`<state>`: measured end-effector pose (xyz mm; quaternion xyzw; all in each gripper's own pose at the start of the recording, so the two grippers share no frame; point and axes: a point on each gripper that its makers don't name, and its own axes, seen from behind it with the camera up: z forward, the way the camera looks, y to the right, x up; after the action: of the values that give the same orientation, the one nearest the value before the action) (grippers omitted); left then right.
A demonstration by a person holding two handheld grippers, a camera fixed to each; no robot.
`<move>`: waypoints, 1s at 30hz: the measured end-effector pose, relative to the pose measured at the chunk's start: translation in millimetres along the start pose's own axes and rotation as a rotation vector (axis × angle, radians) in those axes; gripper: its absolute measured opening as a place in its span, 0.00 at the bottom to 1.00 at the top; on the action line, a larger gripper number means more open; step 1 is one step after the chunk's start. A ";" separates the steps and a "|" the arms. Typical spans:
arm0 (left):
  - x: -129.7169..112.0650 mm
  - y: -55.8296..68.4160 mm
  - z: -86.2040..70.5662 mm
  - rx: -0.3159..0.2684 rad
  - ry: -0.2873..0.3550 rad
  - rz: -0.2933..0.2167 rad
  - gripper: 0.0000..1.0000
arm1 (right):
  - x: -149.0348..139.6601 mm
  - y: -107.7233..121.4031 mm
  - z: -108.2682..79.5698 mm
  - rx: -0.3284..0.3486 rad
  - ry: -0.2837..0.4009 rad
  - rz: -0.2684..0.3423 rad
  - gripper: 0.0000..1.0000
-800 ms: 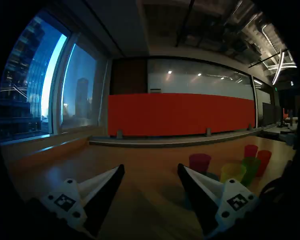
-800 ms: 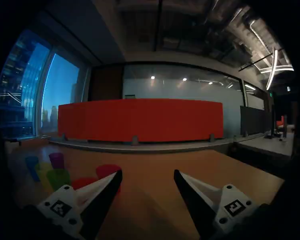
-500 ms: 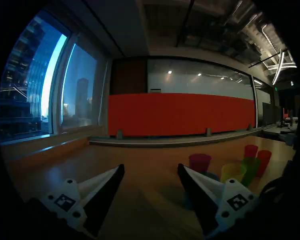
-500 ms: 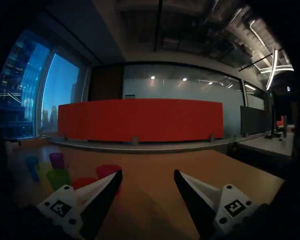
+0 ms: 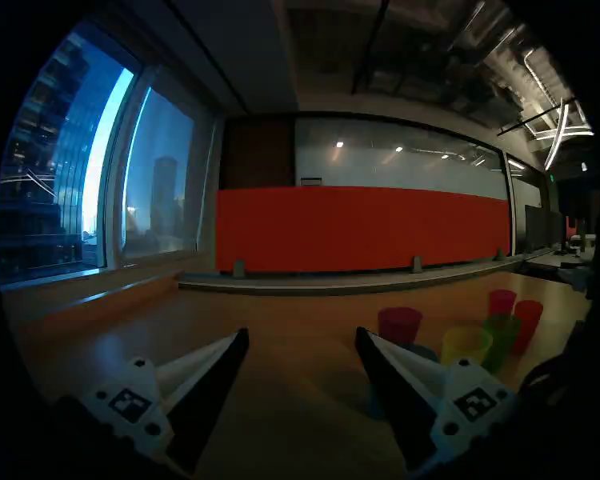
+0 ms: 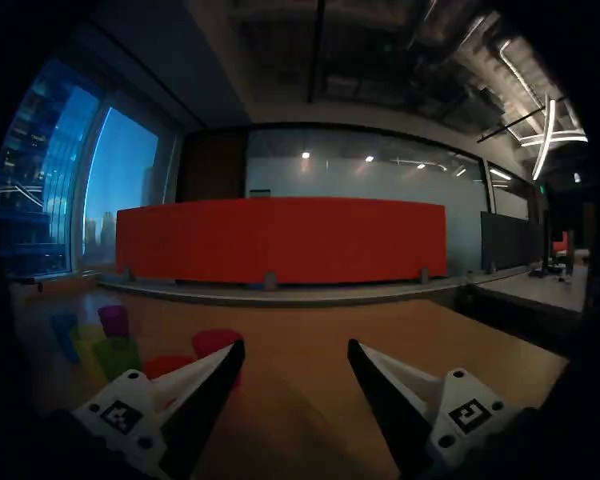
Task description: Pour water
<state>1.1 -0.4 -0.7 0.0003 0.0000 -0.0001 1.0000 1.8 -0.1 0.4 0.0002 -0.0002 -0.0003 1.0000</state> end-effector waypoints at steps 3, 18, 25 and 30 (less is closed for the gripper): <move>0.2 0.0 0.2 0.000 0.000 0.000 0.99 | 0.0 0.0 -0.2 0.000 0.000 0.000 1.00; 1.1 0.2 0.0 -0.001 0.000 0.001 0.99 | 0.1 -0.7 0.8 -0.001 0.001 0.000 1.00; 2.1 1.1 2.3 -0.011 -0.003 0.005 0.99 | 0.9 1.9 3.1 -0.006 -0.001 0.006 1.00; 17.7 -2.6 2.9 -0.011 -0.008 0.016 0.99 | 19.6 2.9 5.0 0.007 -0.007 0.020 1.00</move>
<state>18.8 -3.1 2.2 -0.0051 -0.0038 0.0081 0.9999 21.4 2.8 5.5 0.0038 -0.0038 0.0098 0.9999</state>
